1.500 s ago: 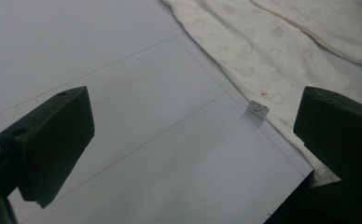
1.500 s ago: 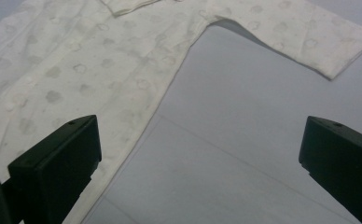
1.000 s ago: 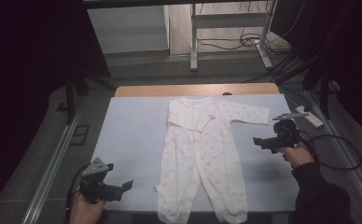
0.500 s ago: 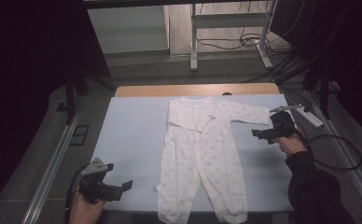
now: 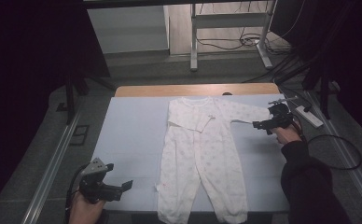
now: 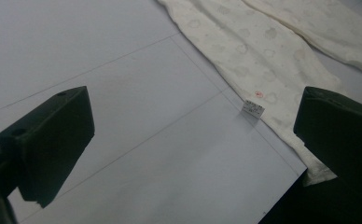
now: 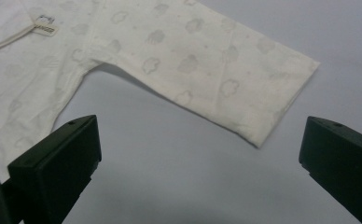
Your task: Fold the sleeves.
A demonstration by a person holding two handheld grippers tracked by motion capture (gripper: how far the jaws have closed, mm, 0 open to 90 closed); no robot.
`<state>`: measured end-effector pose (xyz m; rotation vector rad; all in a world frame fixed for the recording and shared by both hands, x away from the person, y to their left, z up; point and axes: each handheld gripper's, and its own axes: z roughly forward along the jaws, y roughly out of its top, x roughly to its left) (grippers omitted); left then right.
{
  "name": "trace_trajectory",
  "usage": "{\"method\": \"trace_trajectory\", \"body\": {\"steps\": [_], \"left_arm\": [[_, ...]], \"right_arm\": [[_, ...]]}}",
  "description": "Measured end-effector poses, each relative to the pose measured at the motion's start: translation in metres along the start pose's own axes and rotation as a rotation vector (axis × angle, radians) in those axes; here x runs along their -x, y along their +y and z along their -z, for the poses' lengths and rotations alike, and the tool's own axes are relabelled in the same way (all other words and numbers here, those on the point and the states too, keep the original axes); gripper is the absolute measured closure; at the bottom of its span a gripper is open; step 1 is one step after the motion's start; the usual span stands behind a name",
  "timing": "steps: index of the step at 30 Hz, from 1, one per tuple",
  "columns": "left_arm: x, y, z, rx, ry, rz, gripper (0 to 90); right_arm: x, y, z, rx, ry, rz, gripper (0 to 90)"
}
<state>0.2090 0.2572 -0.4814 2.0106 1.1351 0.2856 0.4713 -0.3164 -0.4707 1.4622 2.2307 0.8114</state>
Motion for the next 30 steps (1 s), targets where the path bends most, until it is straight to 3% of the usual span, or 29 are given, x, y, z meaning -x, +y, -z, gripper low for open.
{"method": "trace_trajectory", "body": {"steps": [9,16,24,30], "left_arm": [[0.000,0.000,0.000,0.000,-0.001,0.001,0.0],[-0.001,0.000,0.000,-0.001,-0.002,0.001,0.0],[-0.001,0.000,0.000,0.000,-0.006,0.007,0.0],[-0.001,0.000,0.000,-0.001,-0.006,0.008,0.0]], "right_arm": [[0.005,0.010,-0.015,-0.027,-0.023,-0.008,0.0],[0.015,0.019,-0.028,-0.060,-0.067,-0.051,0.0],[0.030,0.028,-0.033,-0.070,-0.110,-0.104,0.0],[0.038,0.031,-0.036,-0.089,-0.121,-0.112,0.0]]}}
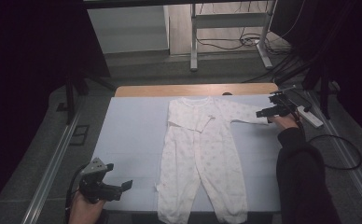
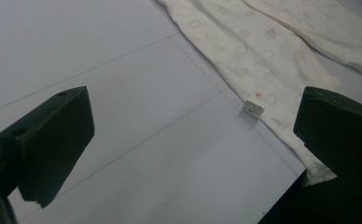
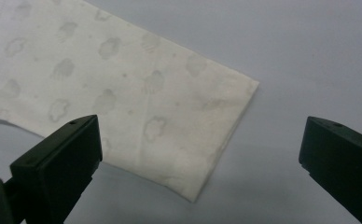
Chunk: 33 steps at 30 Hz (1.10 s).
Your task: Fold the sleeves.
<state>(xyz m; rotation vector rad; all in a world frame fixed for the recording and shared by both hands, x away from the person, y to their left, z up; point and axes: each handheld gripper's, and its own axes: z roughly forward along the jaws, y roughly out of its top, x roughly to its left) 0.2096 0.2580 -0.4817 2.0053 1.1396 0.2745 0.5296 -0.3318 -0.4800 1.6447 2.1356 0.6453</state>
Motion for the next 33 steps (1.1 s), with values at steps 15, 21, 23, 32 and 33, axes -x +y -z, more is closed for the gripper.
{"method": "trace_trajectory", "body": {"steps": [15,21,23,32,33], "left_arm": [[0.000,0.000,0.000,-0.003,0.001,0.003,0.0],[0.000,0.000,0.000,-0.006,0.001,0.000,0.0],[0.000,0.000,0.000,-0.007,0.002,-0.001,0.0],[0.001,0.000,-0.001,-0.009,0.002,-0.006,0.0],[0.001,0.000,-0.001,-0.010,0.003,-0.007,0.0]], "right_arm": [[0.010,0.008,-0.020,-0.070,-0.038,-0.018,0.0],[0.013,0.006,-0.028,-0.097,-0.066,-0.025,0.0],[0.014,0.005,-0.031,-0.113,-0.068,-0.028,0.0],[0.016,0.002,-0.031,-0.120,-0.055,-0.047,6.0],[0.013,0.002,-0.029,-0.113,-0.048,-0.036,12.3]]}}
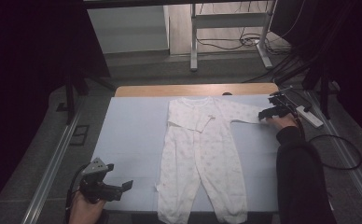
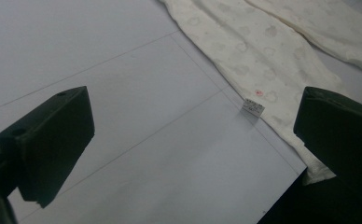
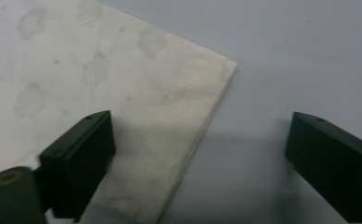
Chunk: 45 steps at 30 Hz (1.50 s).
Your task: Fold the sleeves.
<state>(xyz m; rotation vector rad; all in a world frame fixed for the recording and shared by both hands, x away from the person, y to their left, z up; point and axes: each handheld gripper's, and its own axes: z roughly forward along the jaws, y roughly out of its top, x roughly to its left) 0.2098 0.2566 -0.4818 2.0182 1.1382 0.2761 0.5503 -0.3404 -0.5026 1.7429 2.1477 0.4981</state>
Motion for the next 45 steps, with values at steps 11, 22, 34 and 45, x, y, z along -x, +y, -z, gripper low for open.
{"method": "trace_trajectory", "body": {"steps": [11,22,34,45], "left_arm": [[0.000,0.000,0.000,-0.001,0.001,-0.005,0.0],[0.000,0.000,0.000,-0.002,0.000,-0.005,0.0],[0.000,0.001,0.000,-0.002,0.001,-0.004,0.0],[0.000,0.001,-0.001,-0.002,0.002,0.000,0.0]], "right_arm": [[-0.011,-0.001,0.009,0.027,0.059,0.047,66.9],[-0.015,0.000,0.010,0.023,0.070,0.058,86.1],[-0.029,0.005,0.023,0.077,0.077,0.101,86.3],[-0.057,0.012,0.035,0.127,0.133,0.174,86.4]]}}
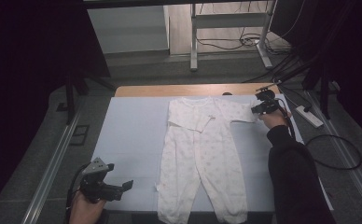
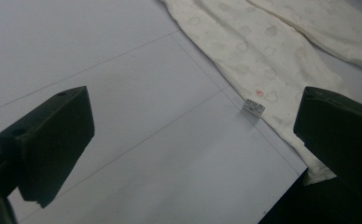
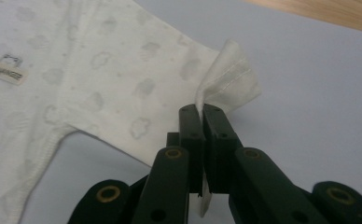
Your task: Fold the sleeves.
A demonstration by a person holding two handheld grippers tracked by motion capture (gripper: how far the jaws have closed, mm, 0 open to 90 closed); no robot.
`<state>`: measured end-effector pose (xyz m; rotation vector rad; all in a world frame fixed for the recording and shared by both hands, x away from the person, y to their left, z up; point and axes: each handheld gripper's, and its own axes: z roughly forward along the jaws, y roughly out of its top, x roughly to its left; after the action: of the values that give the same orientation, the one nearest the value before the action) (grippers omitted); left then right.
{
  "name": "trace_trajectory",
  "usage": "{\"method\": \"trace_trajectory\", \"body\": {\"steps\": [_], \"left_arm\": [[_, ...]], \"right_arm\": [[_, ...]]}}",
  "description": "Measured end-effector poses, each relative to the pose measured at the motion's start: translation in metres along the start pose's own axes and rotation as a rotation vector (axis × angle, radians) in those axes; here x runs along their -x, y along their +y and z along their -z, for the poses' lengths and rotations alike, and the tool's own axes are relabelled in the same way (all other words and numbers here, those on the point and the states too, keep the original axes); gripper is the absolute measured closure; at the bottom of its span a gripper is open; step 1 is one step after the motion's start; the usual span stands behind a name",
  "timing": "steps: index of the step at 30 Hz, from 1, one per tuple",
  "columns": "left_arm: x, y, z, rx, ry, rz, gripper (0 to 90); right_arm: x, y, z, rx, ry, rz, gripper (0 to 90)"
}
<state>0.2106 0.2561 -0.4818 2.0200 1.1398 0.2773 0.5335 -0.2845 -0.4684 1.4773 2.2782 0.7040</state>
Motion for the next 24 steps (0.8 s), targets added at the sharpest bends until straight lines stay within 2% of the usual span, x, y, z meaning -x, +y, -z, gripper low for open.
{"method": "trace_trajectory", "body": {"steps": [10,21,24], "left_arm": [[0.000,0.000,0.000,0.001,0.000,0.004,0.0],[-0.001,0.000,0.000,0.001,-0.002,0.007,0.0],[-0.001,0.000,0.000,0.001,-0.002,0.007,0.0]], "right_arm": [[-0.027,0.010,0.004,0.035,0.059,0.060,86.4],[-0.044,0.017,0.005,0.056,0.110,0.077,86.4],[-0.053,0.020,0.005,0.060,0.123,0.095,86.4]]}}
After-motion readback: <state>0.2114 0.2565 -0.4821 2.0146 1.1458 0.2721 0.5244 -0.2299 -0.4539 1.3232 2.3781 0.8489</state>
